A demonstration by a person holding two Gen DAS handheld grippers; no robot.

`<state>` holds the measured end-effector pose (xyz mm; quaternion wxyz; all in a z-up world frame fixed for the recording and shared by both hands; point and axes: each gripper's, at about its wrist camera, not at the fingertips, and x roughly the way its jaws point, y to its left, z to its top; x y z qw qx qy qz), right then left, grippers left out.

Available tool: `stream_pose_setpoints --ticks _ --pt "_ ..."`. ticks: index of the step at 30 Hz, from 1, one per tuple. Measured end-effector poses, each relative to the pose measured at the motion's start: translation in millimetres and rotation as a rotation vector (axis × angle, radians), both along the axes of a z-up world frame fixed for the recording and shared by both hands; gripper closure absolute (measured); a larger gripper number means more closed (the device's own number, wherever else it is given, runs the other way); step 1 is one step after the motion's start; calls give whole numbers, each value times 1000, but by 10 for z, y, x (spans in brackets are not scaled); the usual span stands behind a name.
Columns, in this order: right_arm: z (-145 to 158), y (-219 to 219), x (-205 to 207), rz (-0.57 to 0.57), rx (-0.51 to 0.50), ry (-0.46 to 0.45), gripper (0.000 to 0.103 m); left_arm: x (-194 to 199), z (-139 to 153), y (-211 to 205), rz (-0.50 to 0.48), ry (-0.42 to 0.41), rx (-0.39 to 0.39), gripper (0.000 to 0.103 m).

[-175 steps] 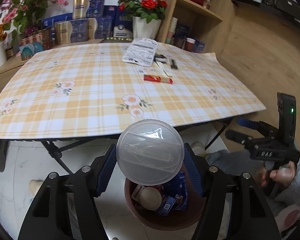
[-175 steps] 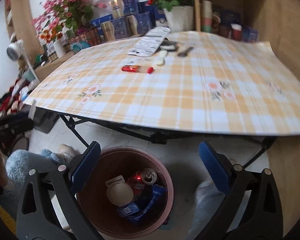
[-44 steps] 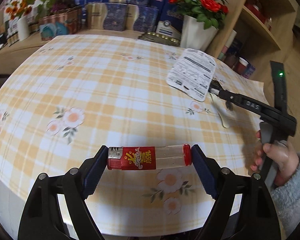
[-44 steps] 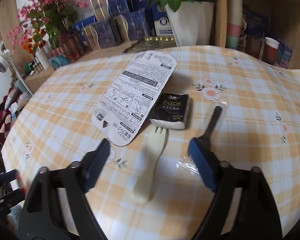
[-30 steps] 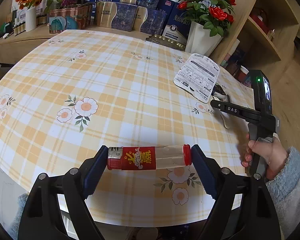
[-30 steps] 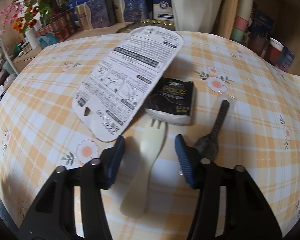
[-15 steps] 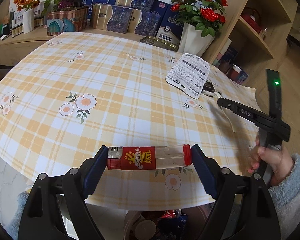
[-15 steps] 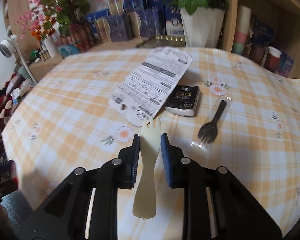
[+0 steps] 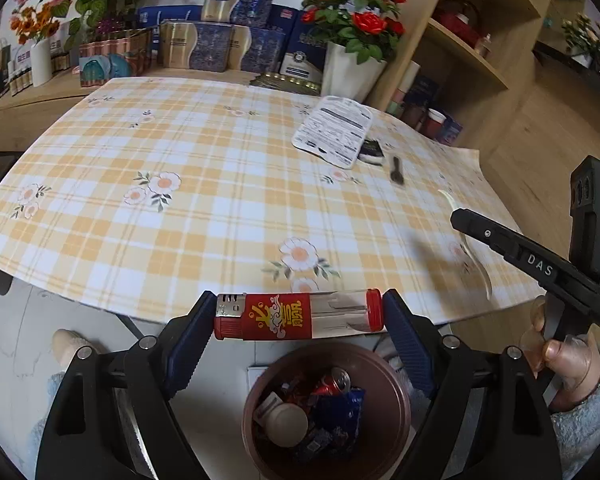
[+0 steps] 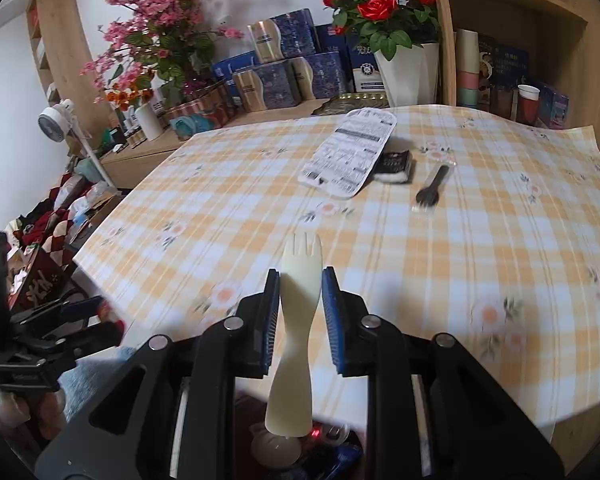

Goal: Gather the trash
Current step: 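Carry the lighter and spork in both tools down over the bin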

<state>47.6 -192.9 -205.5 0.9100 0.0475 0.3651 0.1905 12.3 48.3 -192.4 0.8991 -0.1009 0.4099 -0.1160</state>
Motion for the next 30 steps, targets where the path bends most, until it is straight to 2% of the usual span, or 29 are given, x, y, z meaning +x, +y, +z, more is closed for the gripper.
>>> stream_pose_setpoints --ticks 6,14,17,22,26,28,30 --pt "-128 11 -472 5 31 34 78 -266 -165 -139 -63 23 40 22" --pt "-462 6 -932 14 57 121 78 -456 -678 -310 -126 117 45 22" --pt "-581 35 -1025 22 60 158 78 -442 -911 -308 -124 175 -14 22" --pt "-727 84 -1091 34 43 193 78 -365 -1236 -256 -97 275 -43 22" --pt "-823 142 -1092 39 5 219 78 -339 -1286 -221 -91 292 -75 20" --pt "-860 158 -1082 46 -2 228 78 -344 -1268 -204 -91 277 -93 15" --pt "-899 194 -1076 54 -17 238 78 -362 -1235 -190 -67 253 -78 11"
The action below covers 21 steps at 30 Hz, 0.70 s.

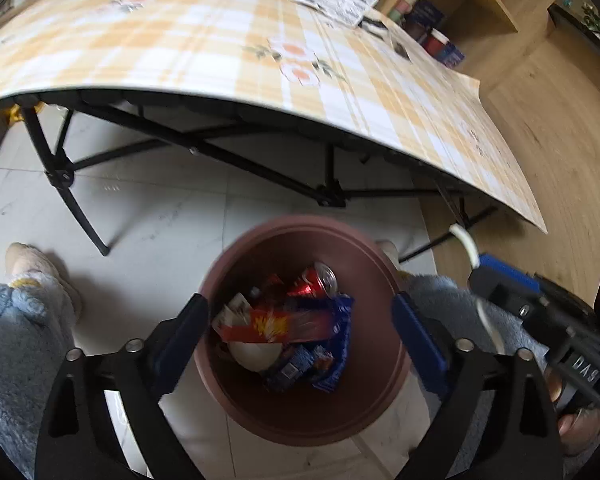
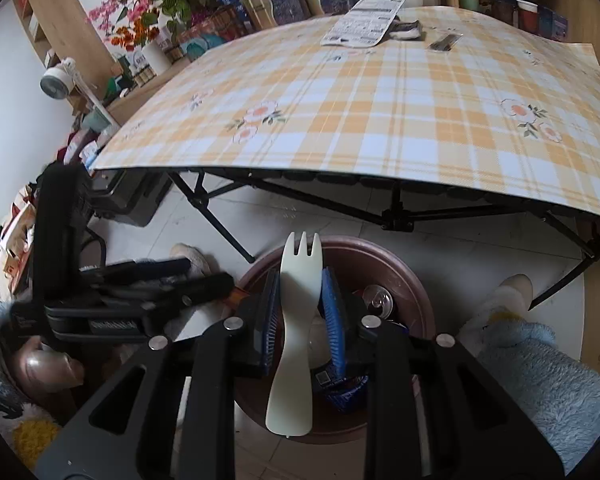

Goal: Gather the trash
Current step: 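Carry the lighter and spork in both tools down over the bin, then open both tools to drop the lighter and spork into the bin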

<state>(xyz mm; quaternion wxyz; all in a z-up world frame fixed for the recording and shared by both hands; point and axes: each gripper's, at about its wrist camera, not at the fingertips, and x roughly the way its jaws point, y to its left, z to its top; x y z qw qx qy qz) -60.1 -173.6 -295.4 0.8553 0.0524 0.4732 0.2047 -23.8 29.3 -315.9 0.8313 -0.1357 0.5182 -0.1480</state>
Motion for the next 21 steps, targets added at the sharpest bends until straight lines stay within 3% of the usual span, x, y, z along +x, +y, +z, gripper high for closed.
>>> stream_pose_setpoints --ticks 4,11,16,21 --pt "-64 27 2 9 -18 17 78 -22 112 63 62 -57 36 11" --pt "-223 21 36 1 -33 74 78 -104 528 217 145 -238 123 8" --pt "-318 22 76 -7 -38 112 78 -184 840 261 81 -349 195 6" --pt "-385 43 84 -4 -54 140 78 -315 944 291 10 -438 307 6"
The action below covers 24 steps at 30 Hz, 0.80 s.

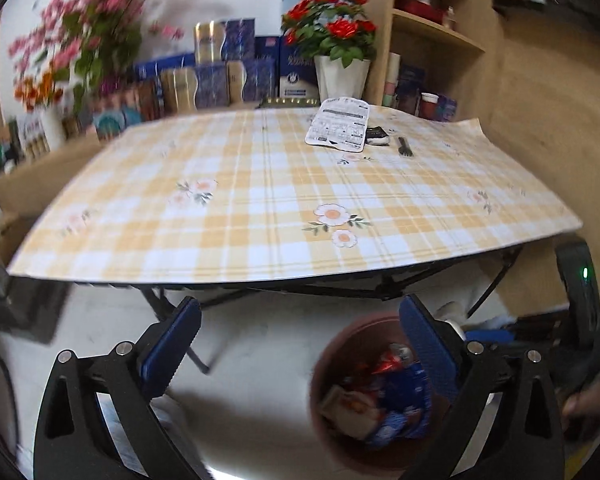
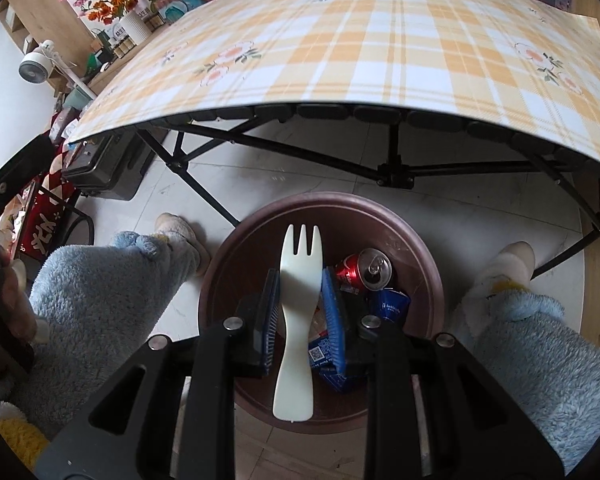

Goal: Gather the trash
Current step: 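Open both tools to drop the lighter and spork into the bin, then raise both tools back over the table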

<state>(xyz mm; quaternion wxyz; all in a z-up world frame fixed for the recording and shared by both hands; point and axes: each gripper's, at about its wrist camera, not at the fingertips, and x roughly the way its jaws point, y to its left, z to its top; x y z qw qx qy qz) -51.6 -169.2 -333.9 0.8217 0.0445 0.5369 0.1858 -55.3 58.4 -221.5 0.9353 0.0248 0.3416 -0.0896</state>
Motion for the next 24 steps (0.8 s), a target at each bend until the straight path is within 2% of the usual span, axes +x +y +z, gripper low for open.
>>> stream_pose_setpoints --ticks 2,5,7,15,17,18,19,22,24 --pt "-19 4 1 0 -8 8 78 -55 -73 57 19 2 16 6" --pt "-54 23 13 -3 -20 20 78 -11 -209 142 65 58 -6 6" --pt "-76 33 29 -4 -26 27 78 12 -207 194 90 51 -16 6" --pt "-129 81 37 0 -61 48 78 62 -304 283 104 97 -58 6" --pt "-129 80 37 -7 -71 52 68 53 -302 287 106 95 -62 6" --pt "-129 84 36 -10 -71 50 57 49 -294 286 107 93 -64 6" --pt "-110 81 36 -17 -70 39 42 42 -289 291 109 91 -66 6" --pt "-58 60 35 -34 -71 7 13 37 -279 310 115 87 -71 6" --pt "-18 36 47 -47 -61 -11 6 27 -265 333 123 81 -76 6"
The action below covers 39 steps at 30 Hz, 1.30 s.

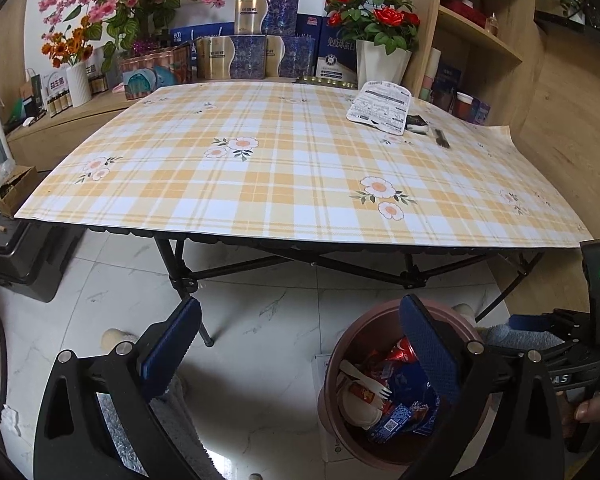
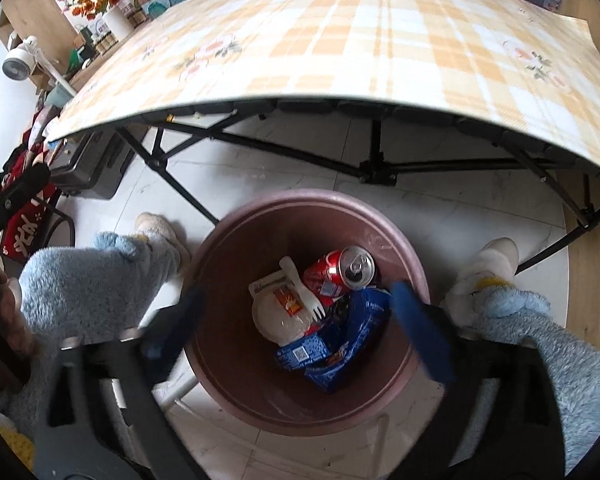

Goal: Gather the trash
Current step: 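Raise both tools back over the table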

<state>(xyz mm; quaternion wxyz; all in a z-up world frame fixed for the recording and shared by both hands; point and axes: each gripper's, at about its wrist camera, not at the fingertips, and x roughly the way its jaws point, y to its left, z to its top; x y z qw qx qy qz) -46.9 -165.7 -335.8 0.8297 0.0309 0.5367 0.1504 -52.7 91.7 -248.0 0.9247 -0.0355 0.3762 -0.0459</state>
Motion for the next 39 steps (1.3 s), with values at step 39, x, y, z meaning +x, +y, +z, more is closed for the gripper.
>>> stream_pose_setpoints --ticks 39 --pt "1254 -1205 977 -158 5 -341 6 550 384 -37 53 -56 -2 6"
